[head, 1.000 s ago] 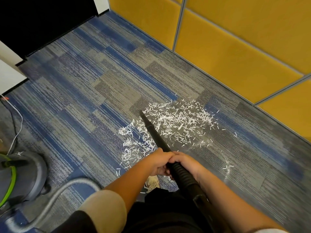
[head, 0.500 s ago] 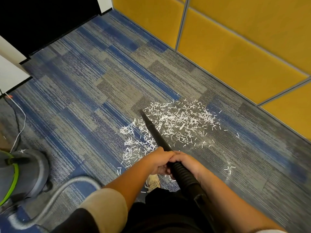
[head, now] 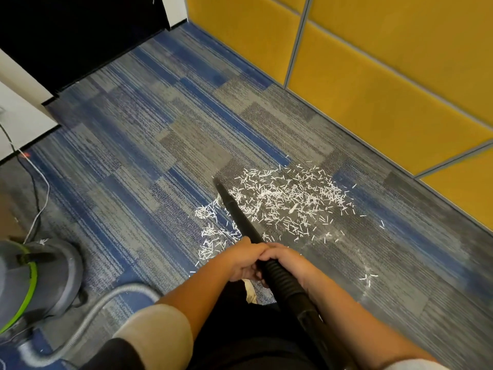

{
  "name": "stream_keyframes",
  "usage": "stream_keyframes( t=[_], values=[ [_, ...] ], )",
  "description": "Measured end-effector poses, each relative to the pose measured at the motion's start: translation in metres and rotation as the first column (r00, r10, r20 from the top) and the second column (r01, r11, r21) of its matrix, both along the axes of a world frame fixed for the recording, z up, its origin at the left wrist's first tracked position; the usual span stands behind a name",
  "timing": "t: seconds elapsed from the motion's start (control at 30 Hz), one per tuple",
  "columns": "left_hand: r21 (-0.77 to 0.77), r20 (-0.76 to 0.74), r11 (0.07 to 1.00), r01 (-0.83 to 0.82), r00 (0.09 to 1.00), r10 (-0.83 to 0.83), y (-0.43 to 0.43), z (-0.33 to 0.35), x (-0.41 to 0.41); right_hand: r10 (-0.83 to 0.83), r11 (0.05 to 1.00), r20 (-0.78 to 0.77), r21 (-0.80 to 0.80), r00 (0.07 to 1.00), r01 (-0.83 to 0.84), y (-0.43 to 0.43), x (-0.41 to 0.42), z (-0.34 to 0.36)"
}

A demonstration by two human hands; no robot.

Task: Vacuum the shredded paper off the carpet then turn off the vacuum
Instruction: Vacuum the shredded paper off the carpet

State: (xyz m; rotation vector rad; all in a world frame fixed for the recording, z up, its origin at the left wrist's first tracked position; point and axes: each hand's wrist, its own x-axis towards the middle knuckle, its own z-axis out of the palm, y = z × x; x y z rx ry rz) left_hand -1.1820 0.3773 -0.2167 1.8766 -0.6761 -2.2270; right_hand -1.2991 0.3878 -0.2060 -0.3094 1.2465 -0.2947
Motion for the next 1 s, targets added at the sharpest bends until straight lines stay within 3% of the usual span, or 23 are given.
stream_keyframes(
  t=[0.4,1.0],
  values=[
    [0.032,-0.026,0.985,0.168,0.986,-0.167,-0.041,0.007,0.000,-0.182,0.983,0.004,-0.003,0.983,0.182,-0.021,0.004,0.009],
    [0.014,-0.073,0.992,0.123,0.990,-0.122,-0.062,-0.005,-0.108,-0.118,0.993,0.007,0.017,0.993,0.118,-0.047,-0.110,0.007]
  ],
)
